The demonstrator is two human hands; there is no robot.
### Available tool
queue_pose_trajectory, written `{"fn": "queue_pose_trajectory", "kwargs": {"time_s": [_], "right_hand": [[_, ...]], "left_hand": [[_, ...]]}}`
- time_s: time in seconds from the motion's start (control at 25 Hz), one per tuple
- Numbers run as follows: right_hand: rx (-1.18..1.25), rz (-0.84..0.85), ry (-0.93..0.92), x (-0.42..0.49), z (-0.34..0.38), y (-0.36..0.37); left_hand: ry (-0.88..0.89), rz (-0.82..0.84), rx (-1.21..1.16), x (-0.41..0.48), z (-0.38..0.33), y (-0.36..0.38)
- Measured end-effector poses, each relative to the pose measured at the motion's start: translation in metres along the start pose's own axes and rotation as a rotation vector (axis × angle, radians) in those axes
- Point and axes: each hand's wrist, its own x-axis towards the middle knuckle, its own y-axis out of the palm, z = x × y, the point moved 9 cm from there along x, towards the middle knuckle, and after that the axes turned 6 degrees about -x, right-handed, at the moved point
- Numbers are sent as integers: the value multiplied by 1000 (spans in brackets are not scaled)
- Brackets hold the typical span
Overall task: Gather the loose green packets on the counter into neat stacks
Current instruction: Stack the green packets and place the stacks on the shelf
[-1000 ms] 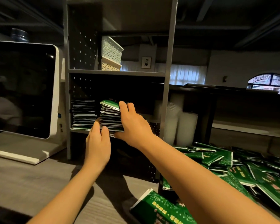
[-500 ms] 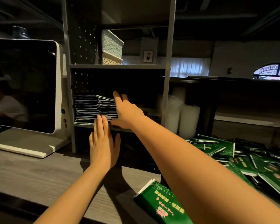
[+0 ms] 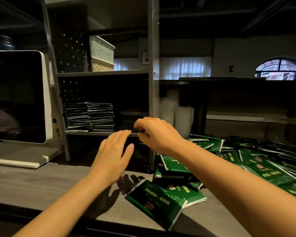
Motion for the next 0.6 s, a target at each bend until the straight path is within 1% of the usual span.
{"fn": "queue_pose_trajectory", "kwargs": {"time_s": [0.16,0.28,0.36,0.48,0.6], "right_hand": [[-96,75,90,-48,-44,-9],[-176,132,182,-80,-90,-9],[-174,177,248,-98,-123,-6],[-147,236,314,-119,-170,7],[-40,242,403,-133,-205,18]], "left_hand": [[189,150,-64,-2,-59,23],[232,237,-82,6,-86,49],[242,277,-81,15,-99,70],[185,377,-18,31,-110,111],[131,458,67,49,-119,151]]}}
